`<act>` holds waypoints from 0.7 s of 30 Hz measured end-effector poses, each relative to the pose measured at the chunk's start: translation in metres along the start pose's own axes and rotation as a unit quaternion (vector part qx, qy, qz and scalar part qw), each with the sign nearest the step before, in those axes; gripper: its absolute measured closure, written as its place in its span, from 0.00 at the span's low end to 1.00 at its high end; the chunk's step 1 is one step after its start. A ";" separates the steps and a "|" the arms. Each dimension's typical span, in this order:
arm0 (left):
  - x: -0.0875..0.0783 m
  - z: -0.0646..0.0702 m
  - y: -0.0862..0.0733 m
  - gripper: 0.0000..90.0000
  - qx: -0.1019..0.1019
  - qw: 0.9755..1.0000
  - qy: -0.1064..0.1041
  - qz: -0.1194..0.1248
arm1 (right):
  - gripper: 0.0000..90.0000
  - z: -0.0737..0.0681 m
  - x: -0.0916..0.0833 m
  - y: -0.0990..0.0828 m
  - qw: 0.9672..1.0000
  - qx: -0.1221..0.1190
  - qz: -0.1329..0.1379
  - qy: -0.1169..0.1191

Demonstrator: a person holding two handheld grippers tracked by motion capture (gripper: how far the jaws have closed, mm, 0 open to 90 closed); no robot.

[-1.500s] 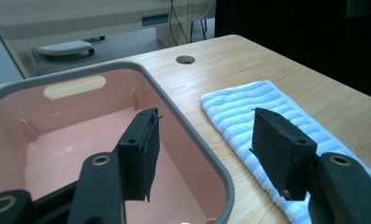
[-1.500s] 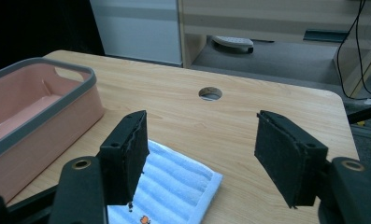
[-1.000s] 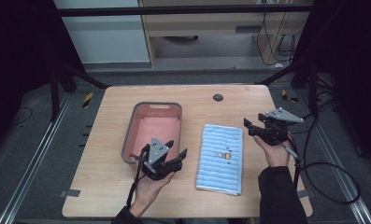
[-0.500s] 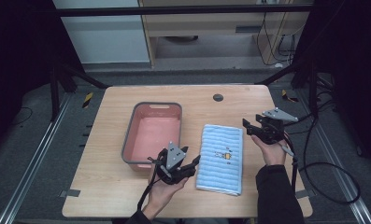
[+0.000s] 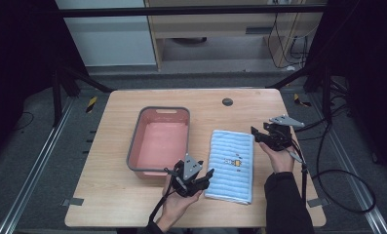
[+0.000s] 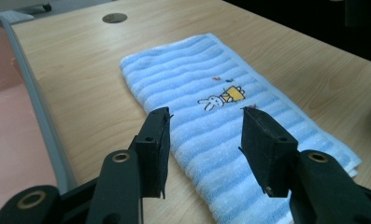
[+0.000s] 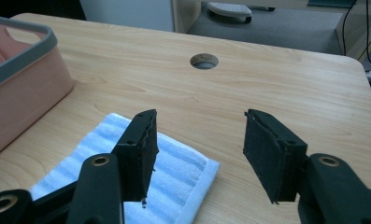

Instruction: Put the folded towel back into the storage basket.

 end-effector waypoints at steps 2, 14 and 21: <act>0.003 0.001 -0.002 0.58 -0.003 1.000 -0.001 -0.004 | 0.50 0.000 0.002 -0.001 1.000 -0.004 -0.004 -0.002; 0.017 0.007 -0.021 0.59 -0.002 0.999 0.006 -0.031 | 0.50 -0.004 0.019 -0.018 0.999 -0.012 -0.031 0.000; 0.024 0.007 -0.027 0.61 0.003 0.999 0.014 -0.043 | 0.51 -0.006 0.029 -0.027 0.998 -0.021 -0.055 -0.001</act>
Point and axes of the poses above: each handheld gripper's, and its own axes: x roughly forward along the jaws, y roughly out of its top, z roughly to its right, the point moved 1 cm from there along x, roughly forward along the jaws, and after that the axes turned 2 degrees about -x, right-handed, at the moved point
